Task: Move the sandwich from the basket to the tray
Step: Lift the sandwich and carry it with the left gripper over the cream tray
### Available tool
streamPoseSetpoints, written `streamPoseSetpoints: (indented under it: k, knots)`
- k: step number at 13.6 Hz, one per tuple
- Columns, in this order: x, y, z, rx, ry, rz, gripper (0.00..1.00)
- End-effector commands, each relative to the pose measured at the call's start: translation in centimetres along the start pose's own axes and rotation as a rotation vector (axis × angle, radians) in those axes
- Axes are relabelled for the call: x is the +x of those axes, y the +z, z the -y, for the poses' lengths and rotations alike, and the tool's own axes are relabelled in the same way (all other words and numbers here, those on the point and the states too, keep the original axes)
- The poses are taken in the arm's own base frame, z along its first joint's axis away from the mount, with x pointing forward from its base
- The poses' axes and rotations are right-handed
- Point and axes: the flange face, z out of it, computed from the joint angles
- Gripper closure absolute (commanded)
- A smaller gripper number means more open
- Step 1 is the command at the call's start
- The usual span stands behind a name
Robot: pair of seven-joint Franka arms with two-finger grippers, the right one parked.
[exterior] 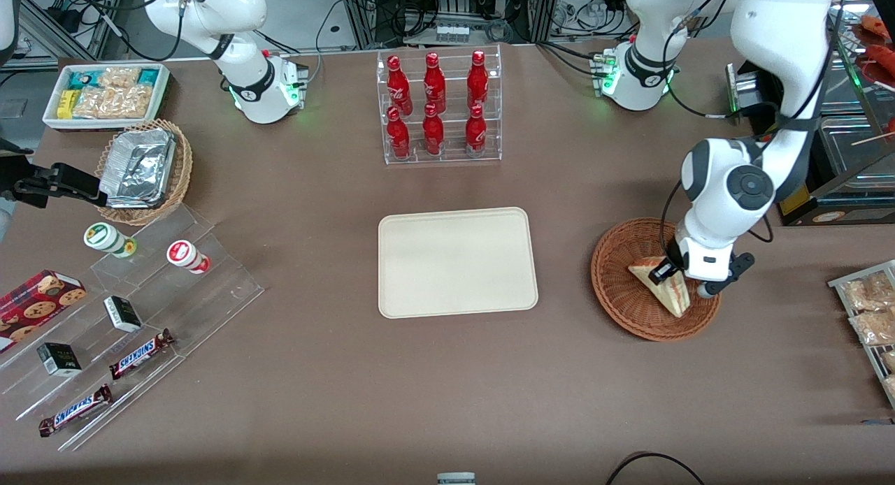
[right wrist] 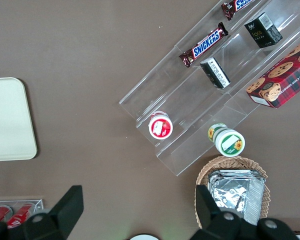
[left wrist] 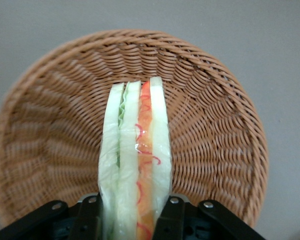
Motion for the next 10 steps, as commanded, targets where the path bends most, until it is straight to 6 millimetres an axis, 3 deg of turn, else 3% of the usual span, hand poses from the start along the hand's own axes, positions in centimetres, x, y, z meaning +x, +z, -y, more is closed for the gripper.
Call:
streamPoseSetpoints:
  k: [1, 4, 6, 10]
  knots:
    - [-0.5, -8.6, -3.2, 0.046, 0.049, 0.018, 1.00]
    - [-2.9, -14.6, -8.9, 0.063, 0.126, 0.032, 1.00]
    - [-5.4, -16.7, -12.2, 0.061, 0.185, 0.034, 1.00]
    - [-12.5, -16.0, -19.6, 0.038, 0.338, 0.038, 1.00]
